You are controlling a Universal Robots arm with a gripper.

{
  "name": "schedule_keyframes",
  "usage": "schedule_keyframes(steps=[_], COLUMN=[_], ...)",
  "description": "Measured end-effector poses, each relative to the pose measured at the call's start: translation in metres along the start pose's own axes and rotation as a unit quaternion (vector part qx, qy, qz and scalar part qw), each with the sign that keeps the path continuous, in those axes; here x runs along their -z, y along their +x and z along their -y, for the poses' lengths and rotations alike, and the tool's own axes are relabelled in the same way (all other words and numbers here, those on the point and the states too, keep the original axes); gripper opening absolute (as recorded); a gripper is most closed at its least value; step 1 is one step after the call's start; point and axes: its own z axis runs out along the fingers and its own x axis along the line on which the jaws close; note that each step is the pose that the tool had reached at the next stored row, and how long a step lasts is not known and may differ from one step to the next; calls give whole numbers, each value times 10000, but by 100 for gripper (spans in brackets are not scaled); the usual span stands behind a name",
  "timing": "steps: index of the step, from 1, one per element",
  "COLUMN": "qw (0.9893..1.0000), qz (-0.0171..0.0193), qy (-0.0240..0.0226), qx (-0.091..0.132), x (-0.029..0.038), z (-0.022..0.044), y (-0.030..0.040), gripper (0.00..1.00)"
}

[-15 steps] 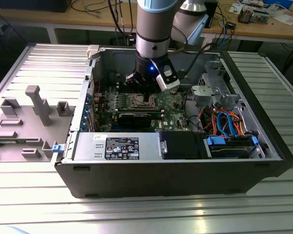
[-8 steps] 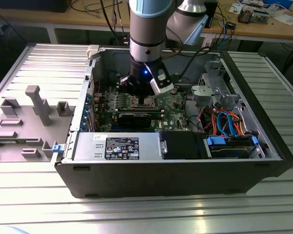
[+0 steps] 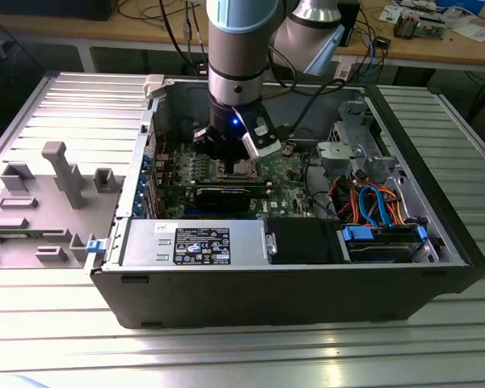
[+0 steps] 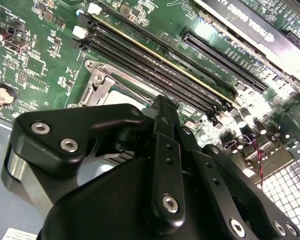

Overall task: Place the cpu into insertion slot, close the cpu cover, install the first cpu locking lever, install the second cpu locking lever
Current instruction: 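Install the second cpu locking lever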

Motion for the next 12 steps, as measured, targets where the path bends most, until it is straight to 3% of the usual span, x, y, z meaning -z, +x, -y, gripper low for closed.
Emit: schedule_keyframes(steps=[12], qw=[10000], qz=[0], qy=[-4], qx=[0], x=[0], z=[0], y=[0], gripper=[11])
